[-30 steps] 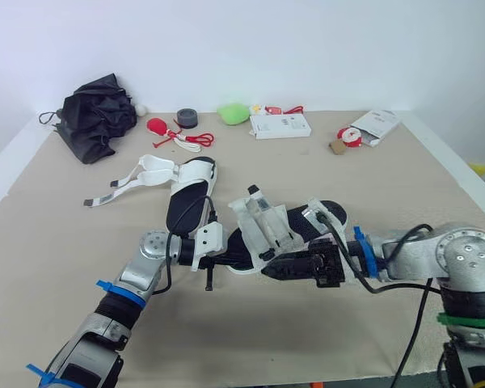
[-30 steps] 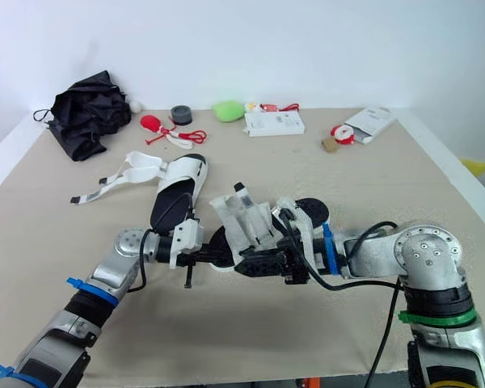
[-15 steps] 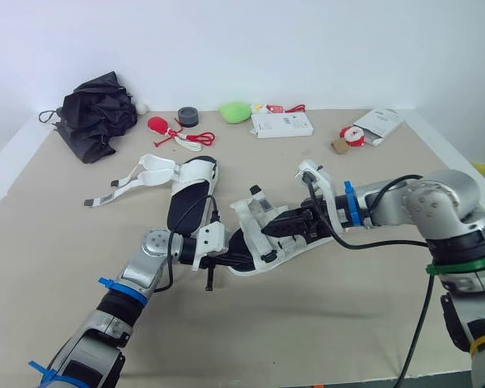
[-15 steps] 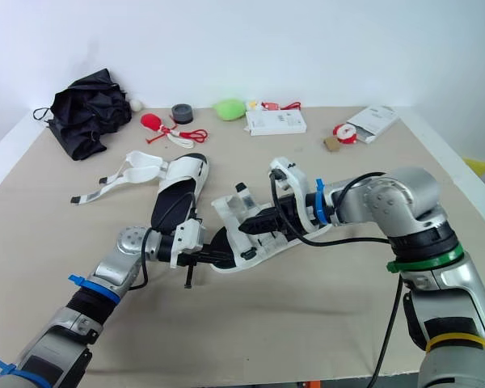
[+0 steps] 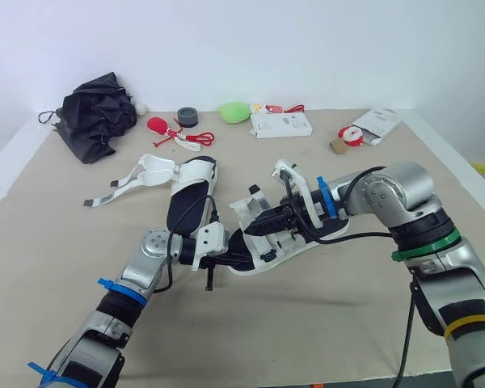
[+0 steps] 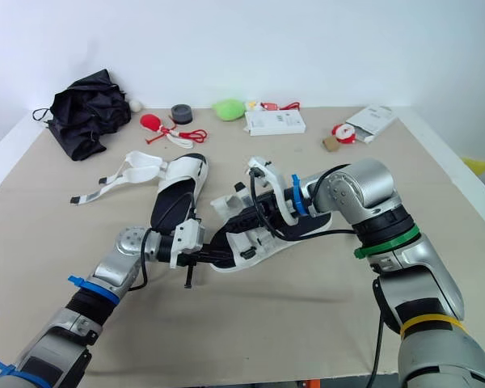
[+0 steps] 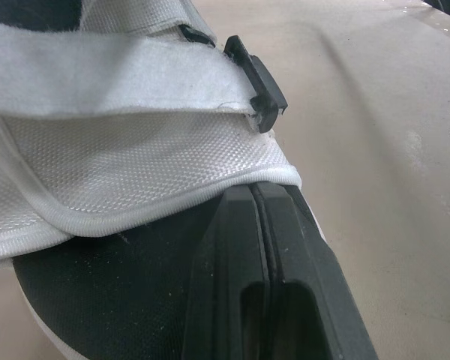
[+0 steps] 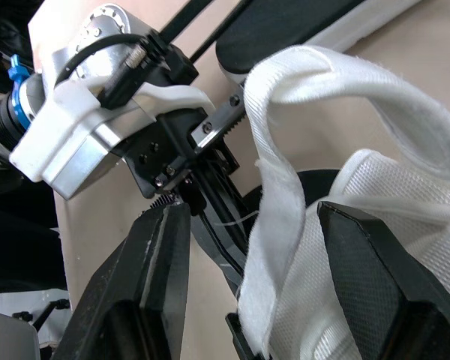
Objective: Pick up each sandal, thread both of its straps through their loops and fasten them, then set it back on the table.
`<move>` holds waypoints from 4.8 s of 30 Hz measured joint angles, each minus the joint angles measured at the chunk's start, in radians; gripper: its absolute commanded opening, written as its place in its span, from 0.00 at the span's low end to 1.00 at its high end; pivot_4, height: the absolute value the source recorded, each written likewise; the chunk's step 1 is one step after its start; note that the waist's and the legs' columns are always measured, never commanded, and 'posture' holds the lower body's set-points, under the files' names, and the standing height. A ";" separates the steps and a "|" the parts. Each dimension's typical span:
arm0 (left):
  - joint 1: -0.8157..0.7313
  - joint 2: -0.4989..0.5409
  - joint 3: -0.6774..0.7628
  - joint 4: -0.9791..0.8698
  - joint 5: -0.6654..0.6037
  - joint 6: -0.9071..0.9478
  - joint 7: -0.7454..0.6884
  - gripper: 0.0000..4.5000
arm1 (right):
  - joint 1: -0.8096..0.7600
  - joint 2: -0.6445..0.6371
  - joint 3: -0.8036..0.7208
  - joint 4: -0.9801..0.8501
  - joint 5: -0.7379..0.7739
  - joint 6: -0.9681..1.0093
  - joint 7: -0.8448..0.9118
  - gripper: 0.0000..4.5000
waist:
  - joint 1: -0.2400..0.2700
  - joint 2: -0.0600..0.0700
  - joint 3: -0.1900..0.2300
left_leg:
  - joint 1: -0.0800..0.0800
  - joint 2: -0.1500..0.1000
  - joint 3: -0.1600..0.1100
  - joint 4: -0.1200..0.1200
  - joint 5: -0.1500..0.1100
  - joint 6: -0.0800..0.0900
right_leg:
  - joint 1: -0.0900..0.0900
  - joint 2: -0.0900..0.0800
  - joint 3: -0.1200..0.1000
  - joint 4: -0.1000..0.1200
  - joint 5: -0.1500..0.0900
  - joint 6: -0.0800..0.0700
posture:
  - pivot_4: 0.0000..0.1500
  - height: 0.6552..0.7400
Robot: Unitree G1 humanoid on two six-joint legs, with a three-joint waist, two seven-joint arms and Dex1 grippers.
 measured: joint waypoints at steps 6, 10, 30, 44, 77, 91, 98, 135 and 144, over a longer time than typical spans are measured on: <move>0.001 0.000 0.000 0.000 0.000 0.000 0.001 0.00 | 0.000 0.025 -0.001 0.004 -0.031 0.001 0.010 0.02 | 0.000 0.000 0.000 | 0.000 0.000 0.000 0.000 0.000 0.000 | 0.000 0.000 0.000 0.000 0.000 0.000 | 1.00 1.00; 0.000 0.000 0.000 0.000 0.000 0.000 0.001 0.00 | 0.002 0.024 -0.007 -0.002 -0.040 0.008 0.035 0.02 | 0.000 0.000 0.000 | 0.000 0.000 0.000 0.000 0.000 0.000 | 0.000 0.000 0.000 0.000 0.000 0.000 | 1.00 1.00; 0.000 -0.003 0.000 0.000 0.000 0.000 0.001 0.00 | 0.095 -0.068 0.088 -0.163 -0.173 -0.088 0.139 0.02 | 0.001 0.001 0.000 | 0.000 0.000 0.000 0.000 -0.001 -0.001 | 0.000 0.000 -0.001 0.000 -0.001 0.000 | 1.00 1.00; 0.002 -0.002 0.000 0.001 -0.001 0.000 0.005 0.00 | 0.154 -0.120 0.049 -0.251 -0.155 -0.123 0.241 0.46 | 0.000 0.002 0.000 | 0.001 0.000 -0.001 0.000 -0.001 -0.001 | 0.000 0.000 -0.002 0.000 -0.001 0.000 | 1.00 1.00; -0.003 0.006 0.001 0.005 -0.002 -0.001 0.001 0.00 | 0.425 -0.172 -0.102 -0.388 -0.195 -0.199 0.146 0.46 | 0.000 0.004 0.002 | 0.002 0.001 -0.001 0.000 0.001 -0.003 | 0.000 0.001 -0.002 0.000 -0.001 0.003 | 1.00 1.00; 0.000 0.006 0.001 0.001 -0.002 -0.001 0.002 0.00 | 0.436 -0.141 -0.102 -0.435 -0.170 -0.156 0.125 0.01 | 0.000 0.004 0.002 | 0.002 0.001 -0.001 0.000 0.001 -0.003 | 0.001 0.002 -0.002 0.000 -0.001 0.003 | 1.00 1.00; -0.001 0.004 0.000 0.000 -0.003 0.000 0.002 0.00 | 0.456 -0.174 -0.110 -0.472 -0.132 -0.156 0.162 0.01 | 0.000 0.003 0.002 | 0.002 0.001 -0.001 0.000 0.001 -0.003 | 0.001 0.002 -0.002 0.000 -0.002 0.002 | 1.00 1.00; 0.002 0.010 0.001 -0.009 -0.004 0.001 0.005 0.00 | 0.448 0.139 -0.565 -0.269 0.610 0.137 -0.489 0.01 | -0.001 0.000 0.005 | 0.001 0.001 0.000 0.001 0.002 -0.002 | 0.002 0.002 0.000 0.005 -0.001 -0.001 | 1.00 1.00; 0.001 0.012 0.001 -0.006 -0.004 0.001 0.006 0.00 | 0.511 0.218 -0.581 -0.247 0.744 0.062 -0.779 0.09 | -0.002 0.000 0.005 | 0.003 0.001 0.001 0.001 0.002 -0.002 | 0.002 0.003 0.002 0.007 -0.002 0.001 | 1.00 1.00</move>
